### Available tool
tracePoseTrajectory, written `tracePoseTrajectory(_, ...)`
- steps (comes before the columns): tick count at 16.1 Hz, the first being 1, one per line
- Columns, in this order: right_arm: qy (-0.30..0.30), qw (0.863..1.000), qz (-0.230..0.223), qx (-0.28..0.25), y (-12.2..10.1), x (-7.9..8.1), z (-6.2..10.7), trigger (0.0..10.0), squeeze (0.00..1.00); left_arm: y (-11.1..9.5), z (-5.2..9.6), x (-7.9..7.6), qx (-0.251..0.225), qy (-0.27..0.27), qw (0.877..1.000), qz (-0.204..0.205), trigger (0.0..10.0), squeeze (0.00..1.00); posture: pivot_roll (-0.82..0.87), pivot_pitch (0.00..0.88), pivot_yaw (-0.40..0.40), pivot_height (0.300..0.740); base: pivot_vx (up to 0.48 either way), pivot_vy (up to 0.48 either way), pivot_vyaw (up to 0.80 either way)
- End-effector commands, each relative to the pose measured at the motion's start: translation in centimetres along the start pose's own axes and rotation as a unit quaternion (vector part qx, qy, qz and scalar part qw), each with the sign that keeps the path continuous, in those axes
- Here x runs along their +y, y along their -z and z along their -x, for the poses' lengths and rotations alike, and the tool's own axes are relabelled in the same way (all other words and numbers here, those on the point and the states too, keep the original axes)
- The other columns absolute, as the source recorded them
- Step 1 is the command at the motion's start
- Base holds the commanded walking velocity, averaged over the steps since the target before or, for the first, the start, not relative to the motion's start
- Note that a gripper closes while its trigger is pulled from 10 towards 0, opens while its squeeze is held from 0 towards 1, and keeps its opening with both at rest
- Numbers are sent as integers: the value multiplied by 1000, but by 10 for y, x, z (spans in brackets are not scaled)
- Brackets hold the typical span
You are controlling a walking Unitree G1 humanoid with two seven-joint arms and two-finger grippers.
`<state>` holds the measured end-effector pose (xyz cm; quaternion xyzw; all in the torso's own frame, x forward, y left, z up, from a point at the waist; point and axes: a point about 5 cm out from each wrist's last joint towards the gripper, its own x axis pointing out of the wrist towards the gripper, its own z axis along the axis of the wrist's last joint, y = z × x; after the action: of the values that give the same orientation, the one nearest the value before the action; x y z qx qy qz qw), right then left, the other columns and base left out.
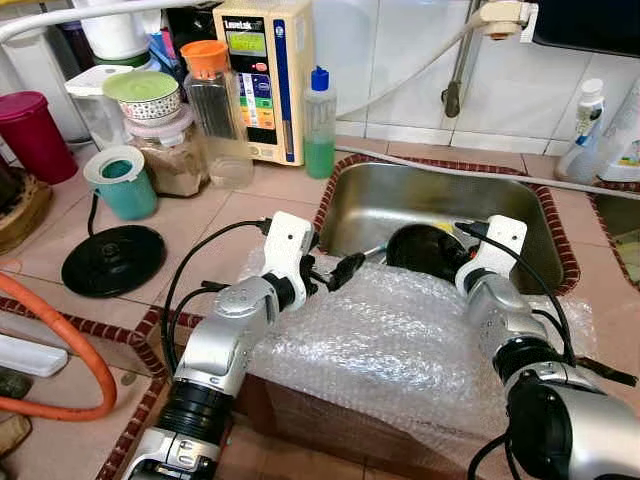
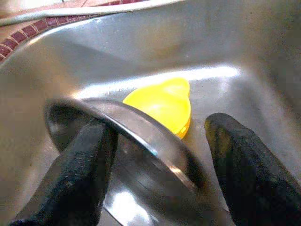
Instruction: Kitchen organization
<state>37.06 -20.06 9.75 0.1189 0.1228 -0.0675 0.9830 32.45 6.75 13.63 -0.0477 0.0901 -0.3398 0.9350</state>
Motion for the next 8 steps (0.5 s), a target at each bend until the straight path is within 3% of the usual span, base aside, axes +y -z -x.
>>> tracePoseTrajectory(1,-7,999,-13,40,23,4,4,10000,1000,-1,0,2,3,-2,1000,-5,10000,1000,74,0,56,740,0,0,0)
tracePoseTrajectory(2,-9,999,-13,40,24,4,5,10000,1000,-1,-1,2,3,-3,1000,-7,10000,1000,75,0,54,740,0,0,0)
tracePoseTrajectory(5,-26,997,59,53,35,3,9,10000,1000,-3,-2,4,2,-8,1000,-10,10000,1000,73,0,52,740,0,0,0)
tracePoseTrajectory(6,-30,993,90,64,38,1,10,10000,1000,-2,-2,5,2,-9,1000,-11,10000,1000,73,0,52,740,0,0,0)
tracePoseTrajectory(8,-55,988,109,98,45,3,11,10000,1000,-2,-2,5,4,-11,1000,-11,10000,1000,73,0,52,740,0,0,0)
